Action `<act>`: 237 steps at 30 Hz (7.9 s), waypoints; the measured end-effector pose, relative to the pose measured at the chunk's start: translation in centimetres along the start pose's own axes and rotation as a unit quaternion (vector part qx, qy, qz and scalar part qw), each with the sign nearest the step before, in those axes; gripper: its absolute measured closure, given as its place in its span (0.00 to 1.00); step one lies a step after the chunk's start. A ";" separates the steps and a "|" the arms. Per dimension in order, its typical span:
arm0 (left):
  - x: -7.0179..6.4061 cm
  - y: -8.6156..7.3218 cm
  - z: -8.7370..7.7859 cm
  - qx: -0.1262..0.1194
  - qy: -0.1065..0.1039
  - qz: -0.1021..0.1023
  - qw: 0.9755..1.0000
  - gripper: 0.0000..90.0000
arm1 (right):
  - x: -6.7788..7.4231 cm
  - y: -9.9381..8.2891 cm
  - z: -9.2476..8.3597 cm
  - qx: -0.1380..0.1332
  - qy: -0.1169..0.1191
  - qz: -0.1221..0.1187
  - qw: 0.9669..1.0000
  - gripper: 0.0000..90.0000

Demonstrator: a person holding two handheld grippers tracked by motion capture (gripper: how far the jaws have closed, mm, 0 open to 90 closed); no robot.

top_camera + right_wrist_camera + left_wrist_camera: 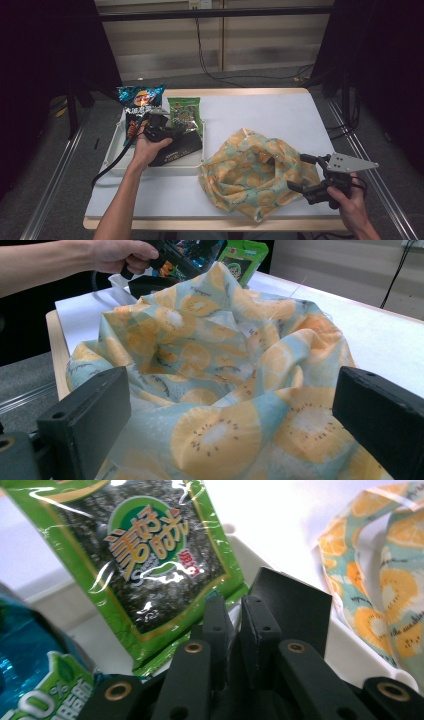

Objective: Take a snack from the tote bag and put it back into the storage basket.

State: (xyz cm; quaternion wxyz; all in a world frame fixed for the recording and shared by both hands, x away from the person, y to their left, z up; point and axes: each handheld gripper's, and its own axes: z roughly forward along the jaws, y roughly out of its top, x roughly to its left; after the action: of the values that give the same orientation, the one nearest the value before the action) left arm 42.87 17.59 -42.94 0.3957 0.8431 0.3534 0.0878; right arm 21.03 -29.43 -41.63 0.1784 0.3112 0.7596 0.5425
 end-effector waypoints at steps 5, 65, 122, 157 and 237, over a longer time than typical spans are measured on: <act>0.6 0.6 0.5 -0.009 0.020 -0.035 0.999 0.86 | 0.0 0.0 0.1 -0.001 0.000 0.000 1.000 0.02; -5.4 -2.2 -5.2 -0.045 -0.067 0.055 0.995 0.70 | -0.2 0.7 0.3 0.002 -0.034 0.005 0.999 0.16; -17.5 -3.1 0.4 -0.048 -0.159 0.130 0.978 0.69 | -3.0 3.7 3.4 0.044 -0.034 0.006 0.998 0.47; -16.2 -2.4 2.5 -0.035 -0.150 0.122 0.980 0.63 | -5.9 2.0 11.0 0.183 -0.060 -0.050 0.980 0.43; -18.2 1.3 3.4 -0.041 -0.188 0.171 0.966 0.55 | -2.2 2.4 5.5 0.100 0.021 -0.055 0.993 0.35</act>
State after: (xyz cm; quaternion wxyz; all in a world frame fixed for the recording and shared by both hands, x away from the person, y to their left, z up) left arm 31.59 2.83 -41.89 0.4683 0.8754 0.1196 0.0081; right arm 26.68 -26.46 -41.39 0.1597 0.2737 0.8296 0.4597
